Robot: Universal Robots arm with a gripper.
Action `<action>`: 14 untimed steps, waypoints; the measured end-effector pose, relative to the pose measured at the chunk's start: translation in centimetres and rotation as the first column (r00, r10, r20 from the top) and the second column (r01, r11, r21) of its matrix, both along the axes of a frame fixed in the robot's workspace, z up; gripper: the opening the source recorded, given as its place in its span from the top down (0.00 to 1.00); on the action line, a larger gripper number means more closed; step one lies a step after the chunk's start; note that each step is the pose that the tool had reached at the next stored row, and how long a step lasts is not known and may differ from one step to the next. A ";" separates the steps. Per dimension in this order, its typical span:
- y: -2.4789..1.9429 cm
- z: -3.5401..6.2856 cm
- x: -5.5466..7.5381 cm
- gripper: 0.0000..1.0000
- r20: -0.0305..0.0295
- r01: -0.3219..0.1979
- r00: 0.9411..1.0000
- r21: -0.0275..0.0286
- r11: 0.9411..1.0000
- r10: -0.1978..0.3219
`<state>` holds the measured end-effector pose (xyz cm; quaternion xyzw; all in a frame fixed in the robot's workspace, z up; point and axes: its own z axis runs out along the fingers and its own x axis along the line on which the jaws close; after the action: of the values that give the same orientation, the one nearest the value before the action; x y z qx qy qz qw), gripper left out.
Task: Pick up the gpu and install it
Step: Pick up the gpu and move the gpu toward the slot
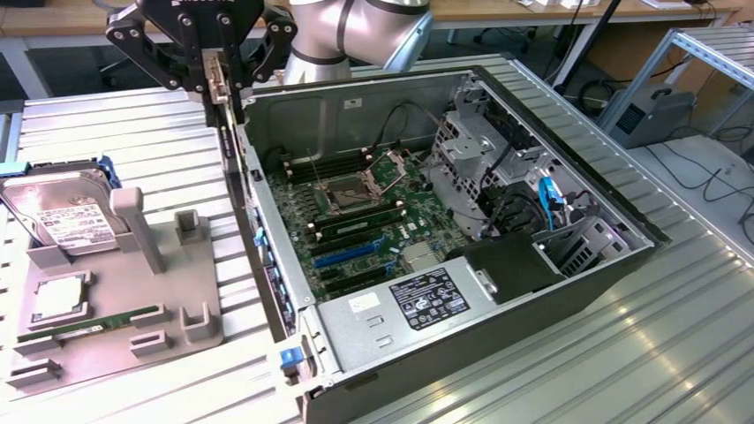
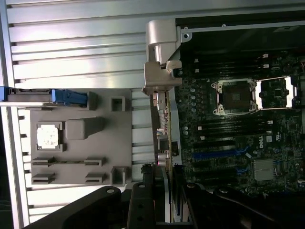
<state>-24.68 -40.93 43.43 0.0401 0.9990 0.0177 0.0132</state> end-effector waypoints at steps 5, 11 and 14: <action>0.00 0.00 0.3 0.73 0.000 0.000 1.000 -0.001 1.000 0.000; 0.00 -0.03 0.6 0.73 0.000 0.000 1.000 -0.001 1.000 0.000; 0.00 -0.04 0.8 0.73 0.000 0.000 1.000 -0.001 1.000 0.000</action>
<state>-23.89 -40.94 43.39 0.0401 0.9990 0.0171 0.0132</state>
